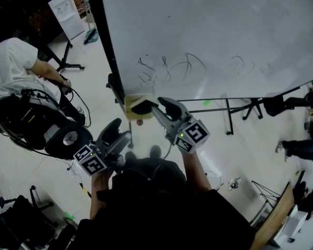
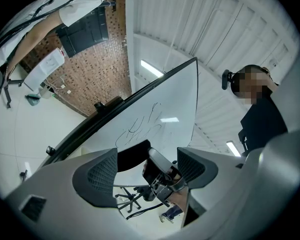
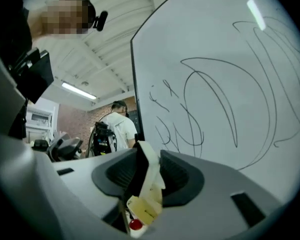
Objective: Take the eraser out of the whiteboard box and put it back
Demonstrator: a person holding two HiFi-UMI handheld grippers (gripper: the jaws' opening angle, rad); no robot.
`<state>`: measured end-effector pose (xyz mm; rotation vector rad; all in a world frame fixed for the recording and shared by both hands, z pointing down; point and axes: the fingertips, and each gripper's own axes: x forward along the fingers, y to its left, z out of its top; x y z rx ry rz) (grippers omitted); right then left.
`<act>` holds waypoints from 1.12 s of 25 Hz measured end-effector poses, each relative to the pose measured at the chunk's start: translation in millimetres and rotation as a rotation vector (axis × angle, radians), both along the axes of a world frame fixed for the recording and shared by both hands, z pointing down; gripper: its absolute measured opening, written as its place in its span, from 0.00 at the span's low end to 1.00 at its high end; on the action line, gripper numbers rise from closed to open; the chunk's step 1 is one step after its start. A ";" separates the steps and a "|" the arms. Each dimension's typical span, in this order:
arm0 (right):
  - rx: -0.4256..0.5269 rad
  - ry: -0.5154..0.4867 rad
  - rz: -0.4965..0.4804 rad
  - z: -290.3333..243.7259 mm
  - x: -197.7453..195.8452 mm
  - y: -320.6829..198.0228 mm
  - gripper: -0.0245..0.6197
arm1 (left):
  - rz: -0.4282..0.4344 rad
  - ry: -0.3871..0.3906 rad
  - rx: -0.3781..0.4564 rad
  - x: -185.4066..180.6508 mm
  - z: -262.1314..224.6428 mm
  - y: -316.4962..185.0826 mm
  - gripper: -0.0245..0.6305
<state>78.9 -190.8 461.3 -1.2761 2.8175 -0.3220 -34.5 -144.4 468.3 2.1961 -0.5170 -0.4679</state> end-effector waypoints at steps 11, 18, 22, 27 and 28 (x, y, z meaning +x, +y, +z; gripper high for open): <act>0.046 -0.225 0.038 -41.6 17.8 4.7 0.30 | 0.003 0.003 0.006 2.6 -2.6 0.8 0.60; 0.075 -0.413 0.070 -71.7 39.5 14.5 0.30 | 0.006 0.026 0.003 8.5 -5.3 1.9 0.60; 0.088 -0.551 0.071 -88.5 42.9 12.2 0.30 | -0.013 0.046 0.017 -0.4 -18.7 -1.8 0.60; 0.084 -0.729 0.079 -105.1 57.2 13.0 0.30 | -0.018 0.070 0.025 -0.5 -30.2 -0.5 0.60; 0.087 -0.757 0.082 -109.2 60.4 13.2 0.30 | -0.015 0.073 0.026 0.5 -31.7 -0.5 0.60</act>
